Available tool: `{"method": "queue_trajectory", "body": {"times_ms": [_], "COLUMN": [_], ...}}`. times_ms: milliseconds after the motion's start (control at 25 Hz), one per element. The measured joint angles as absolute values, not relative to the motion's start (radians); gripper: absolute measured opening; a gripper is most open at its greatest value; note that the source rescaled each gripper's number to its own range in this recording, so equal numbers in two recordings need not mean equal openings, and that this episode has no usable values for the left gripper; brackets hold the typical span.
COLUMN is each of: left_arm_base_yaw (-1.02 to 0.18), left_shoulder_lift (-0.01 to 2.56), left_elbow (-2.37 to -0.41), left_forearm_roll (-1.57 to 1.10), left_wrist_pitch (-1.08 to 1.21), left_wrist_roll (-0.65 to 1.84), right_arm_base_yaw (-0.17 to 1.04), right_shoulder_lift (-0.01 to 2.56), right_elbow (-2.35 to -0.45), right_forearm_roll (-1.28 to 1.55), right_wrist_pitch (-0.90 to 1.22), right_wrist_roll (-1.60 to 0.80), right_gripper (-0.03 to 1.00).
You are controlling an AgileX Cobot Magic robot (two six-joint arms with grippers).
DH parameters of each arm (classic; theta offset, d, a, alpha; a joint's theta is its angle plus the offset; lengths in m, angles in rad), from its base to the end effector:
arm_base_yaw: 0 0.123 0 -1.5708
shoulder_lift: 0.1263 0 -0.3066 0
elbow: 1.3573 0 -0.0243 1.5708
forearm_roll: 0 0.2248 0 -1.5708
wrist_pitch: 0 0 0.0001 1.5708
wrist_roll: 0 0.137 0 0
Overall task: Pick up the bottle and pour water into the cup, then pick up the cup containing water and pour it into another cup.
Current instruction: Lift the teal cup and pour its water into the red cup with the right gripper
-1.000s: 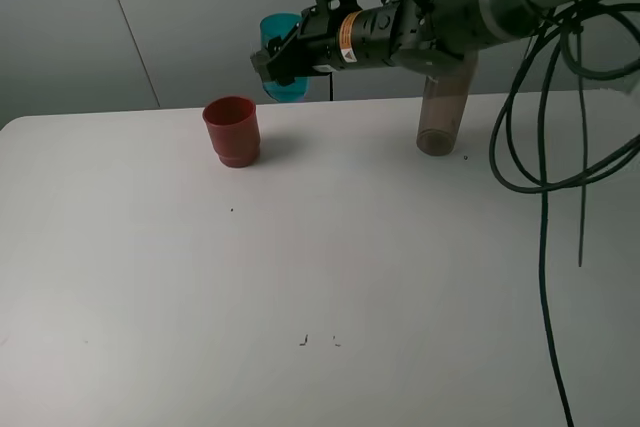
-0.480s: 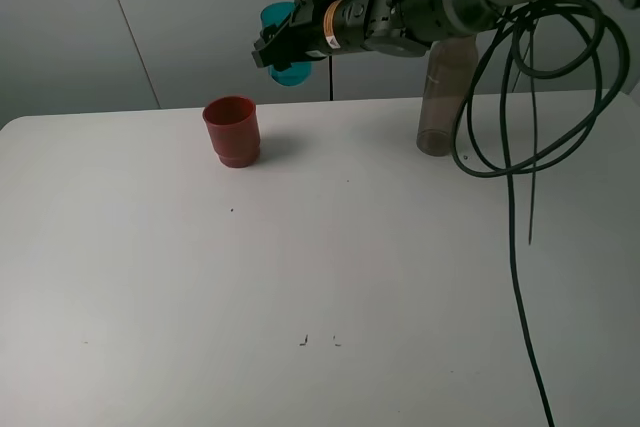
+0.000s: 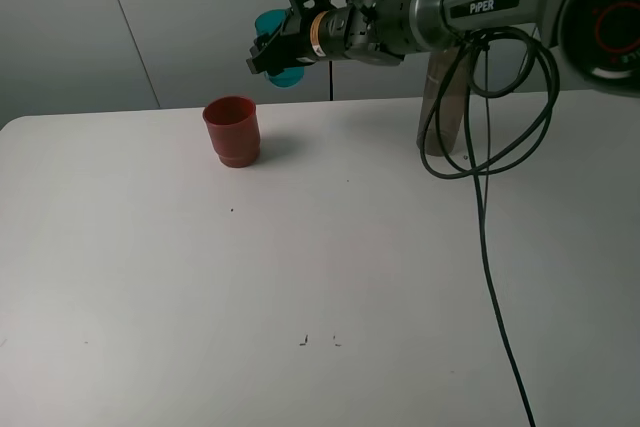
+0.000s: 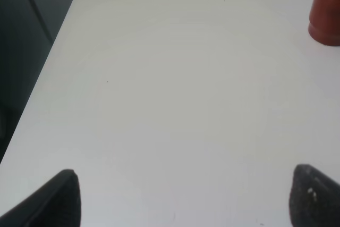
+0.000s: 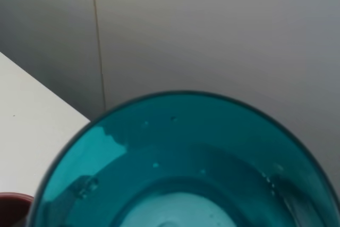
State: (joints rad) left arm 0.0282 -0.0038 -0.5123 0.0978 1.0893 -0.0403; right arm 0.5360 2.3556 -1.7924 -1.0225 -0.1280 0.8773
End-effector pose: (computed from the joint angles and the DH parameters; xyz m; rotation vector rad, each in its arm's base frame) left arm -0.0125 0.0115 0.2444 -0.0775 2.0532 0.1097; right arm 0.4895 0.3080 0.1753 -0.7301 1.8570 0.3633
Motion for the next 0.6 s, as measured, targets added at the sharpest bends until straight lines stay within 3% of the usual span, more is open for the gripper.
{"method": "queue_trajectory", "body": {"times_ms": [600], "left_arm_base_yaw": [0.028], "left_shoulder_lift": [-0.004], "left_elbow": [-0.512], "left_forearm_roll": [0.098], "left_wrist_pitch": [1.089], "left_wrist_roll": [-0.044], "right_arm_base_yaw": [0.562], "right_shoulder_lift": [2.423], "right_elbow": [-1.867], "right_forearm_roll": [-1.035], "right_wrist_pitch": [-0.108], "right_wrist_roll": [0.684], "right_gripper": [0.05]}}
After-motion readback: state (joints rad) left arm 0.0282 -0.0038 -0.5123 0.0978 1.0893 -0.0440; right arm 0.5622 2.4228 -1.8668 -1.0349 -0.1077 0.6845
